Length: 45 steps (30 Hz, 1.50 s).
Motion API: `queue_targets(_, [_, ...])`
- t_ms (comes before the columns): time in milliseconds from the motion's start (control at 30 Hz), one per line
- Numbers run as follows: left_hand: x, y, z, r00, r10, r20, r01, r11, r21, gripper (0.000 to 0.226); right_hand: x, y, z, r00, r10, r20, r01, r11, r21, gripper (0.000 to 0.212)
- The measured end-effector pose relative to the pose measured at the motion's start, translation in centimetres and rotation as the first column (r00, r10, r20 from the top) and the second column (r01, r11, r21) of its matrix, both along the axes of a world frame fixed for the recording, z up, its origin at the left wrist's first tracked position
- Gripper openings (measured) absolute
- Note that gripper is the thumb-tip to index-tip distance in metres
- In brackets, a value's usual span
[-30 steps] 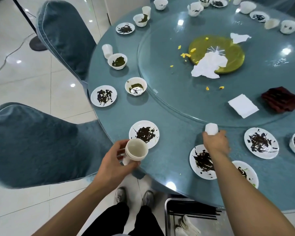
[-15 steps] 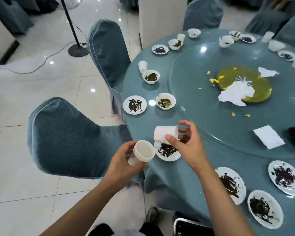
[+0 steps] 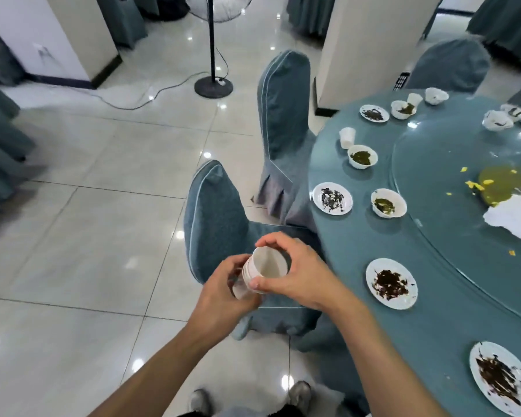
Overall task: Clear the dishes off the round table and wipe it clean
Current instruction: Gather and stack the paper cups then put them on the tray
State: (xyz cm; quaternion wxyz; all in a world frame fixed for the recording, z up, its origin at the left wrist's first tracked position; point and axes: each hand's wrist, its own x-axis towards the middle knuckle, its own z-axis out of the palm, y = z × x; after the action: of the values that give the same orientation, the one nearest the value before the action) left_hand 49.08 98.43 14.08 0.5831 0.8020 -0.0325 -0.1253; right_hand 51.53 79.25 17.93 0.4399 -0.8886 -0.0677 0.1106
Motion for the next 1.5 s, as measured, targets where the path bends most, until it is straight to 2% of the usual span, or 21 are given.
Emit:
queue_targets(133, [0.8, 7.6, -0.5, 0.998, 0.054, -0.009, -0.054, 0.999, -0.003, 0.064, 1.2, 7.5, 0.1, 0.998, 0.060, 0.024, -0.061, 0.998, 0.014, 0.064])
queue_targets(267, [2.0, 13.6, -0.3, 0.990, 0.142, -0.017, -0.142, 0.990, -0.016, 0.067, 3.2, 12.9, -0.4, 0.997, 0.030, 0.074, -0.035, 0.998, 0.060, 0.056])
queue_targets(433, [5.0, 18.1, -0.4, 0.978, 0.204, -0.049, -0.205, 0.978, -0.023, 0.062, 6.5, 15.7, -1.5, 0.975, -0.051, 0.215, 0.074, 0.992, -0.102, 0.036])
queue_targets(567, [9.4, 19.6, -0.8, 0.979, 0.198, -0.050, -0.199, 0.980, -0.016, 0.063, 10.0, 16.4, -3.7, 0.948, -0.070, 0.312, 0.160, 0.949, -0.272, 0.040])
queue_targets(700, [15.6, 20.3, -0.8, 0.988, 0.149, -0.043, -0.149, 0.989, -0.003, 0.063, 14.6, 16.7, -5.8, 0.921, -0.122, 0.369, 0.261, 0.898, -0.354, 0.043])
queue_targets(900, [26.4, 20.1, 0.5, 0.999, 0.026, -0.045, -0.024, 0.998, 0.053, 0.065, 22.4, 16.3, -6.7, 0.887, -0.276, 0.371, 0.409, 0.842, -0.351, 0.040])
queue_targets(1167, [37.8, 17.4, 1.9, 0.995, -0.093, -0.032, 0.093, 0.996, -0.007, 0.062, 29.9, 14.6, -5.9, 0.833, -0.430, 0.349, 0.544, 0.751, -0.374, 0.043])
queue_targets(1333, [45.0, 15.1, 1.6, 0.974, -0.222, -0.035, 0.221, 0.975, -0.033, 0.061, 34.4, 13.1, -5.5, 0.803, -0.524, 0.282, 0.595, 0.691, -0.411, 0.047])
queue_targets(1500, [52.5, 13.5, 1.8, 0.928, -0.372, 0.005, 0.372, 0.928, -0.031, 0.060, 39.6, 12.7, -5.2, 0.717, -0.634, 0.289, 0.690, 0.586, -0.426, 0.041])
